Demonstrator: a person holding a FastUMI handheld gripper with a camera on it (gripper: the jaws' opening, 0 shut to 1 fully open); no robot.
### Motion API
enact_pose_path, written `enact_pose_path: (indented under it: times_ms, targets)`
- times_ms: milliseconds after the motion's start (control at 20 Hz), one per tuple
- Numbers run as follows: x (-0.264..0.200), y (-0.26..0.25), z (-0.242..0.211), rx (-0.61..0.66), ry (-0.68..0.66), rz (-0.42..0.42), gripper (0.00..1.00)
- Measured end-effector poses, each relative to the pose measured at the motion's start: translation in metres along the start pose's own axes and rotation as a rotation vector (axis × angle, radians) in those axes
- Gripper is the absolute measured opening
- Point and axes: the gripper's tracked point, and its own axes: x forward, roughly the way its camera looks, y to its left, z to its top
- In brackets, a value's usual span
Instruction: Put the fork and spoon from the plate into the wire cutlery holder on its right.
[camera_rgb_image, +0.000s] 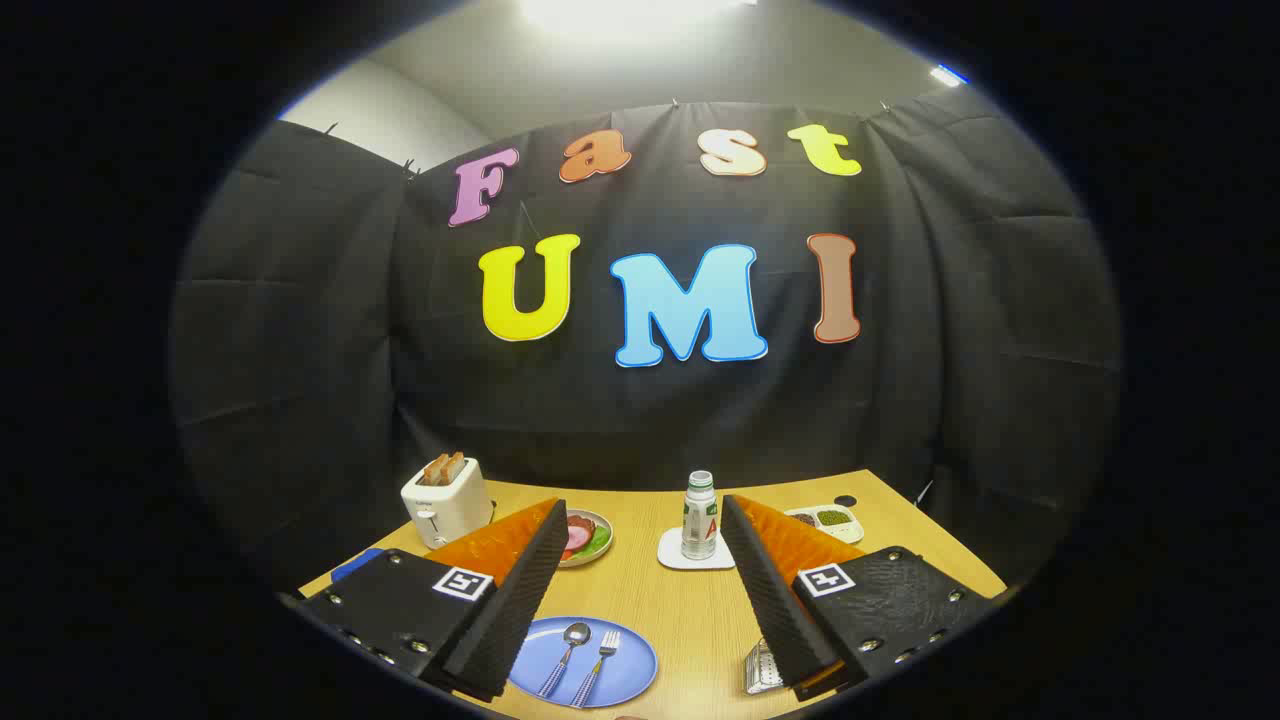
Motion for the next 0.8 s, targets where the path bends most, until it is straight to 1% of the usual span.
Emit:
enact_pose_path:
  times_ms: [200,300,450,800]
  targets:
    - [-0.007,-0.005,0.013,-0.003,-0.037,-0.018,0.95]
    - [-0.011,-0.008,0.013,0.006,-0.040,-0.025,0.95]
    - [-0.014,-0.010,0.009,0.025,-0.034,-0.034,0.95]
    - [-0.020,-0.012,-0.005,0.022,-0.004,-0.041,0.95]
